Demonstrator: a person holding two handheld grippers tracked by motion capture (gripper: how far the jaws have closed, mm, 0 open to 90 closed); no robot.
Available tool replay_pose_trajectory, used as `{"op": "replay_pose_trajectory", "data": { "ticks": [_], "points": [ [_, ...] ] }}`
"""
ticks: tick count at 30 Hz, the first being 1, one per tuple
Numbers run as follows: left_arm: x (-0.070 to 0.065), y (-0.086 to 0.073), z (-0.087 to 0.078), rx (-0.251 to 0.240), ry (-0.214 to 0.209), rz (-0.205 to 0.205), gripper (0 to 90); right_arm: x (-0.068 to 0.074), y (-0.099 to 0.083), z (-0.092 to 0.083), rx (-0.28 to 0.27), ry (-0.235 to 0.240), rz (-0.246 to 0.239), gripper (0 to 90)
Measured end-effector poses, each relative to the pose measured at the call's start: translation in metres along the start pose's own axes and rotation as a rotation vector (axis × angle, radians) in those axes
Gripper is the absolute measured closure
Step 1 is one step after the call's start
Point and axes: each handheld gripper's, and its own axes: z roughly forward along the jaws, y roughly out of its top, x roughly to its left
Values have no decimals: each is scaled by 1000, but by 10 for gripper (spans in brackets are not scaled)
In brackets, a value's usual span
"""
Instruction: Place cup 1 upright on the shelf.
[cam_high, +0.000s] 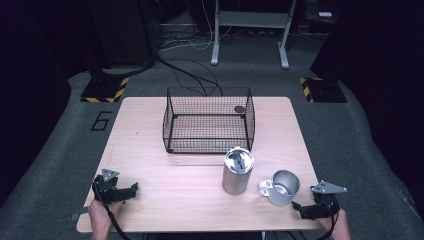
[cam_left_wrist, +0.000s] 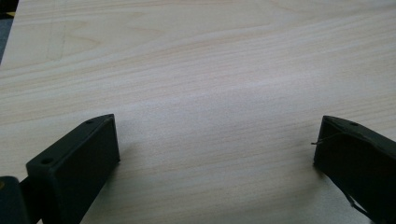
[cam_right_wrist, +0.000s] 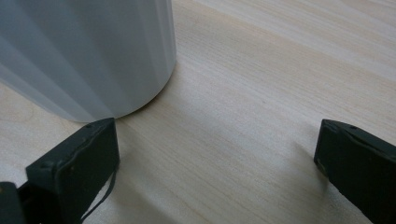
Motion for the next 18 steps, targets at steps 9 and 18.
{"op": "replay_pose_trajectory", "data": {
  "ticks": [9,18],
  "points": [
    [-2,-1,-5,-32,-49,12,1,0,0,0,0,-2,2,0],
    [-16,7,-17,-61,-110,61,1,0,0,0,-2,-1,-5,0]
  ]
}}
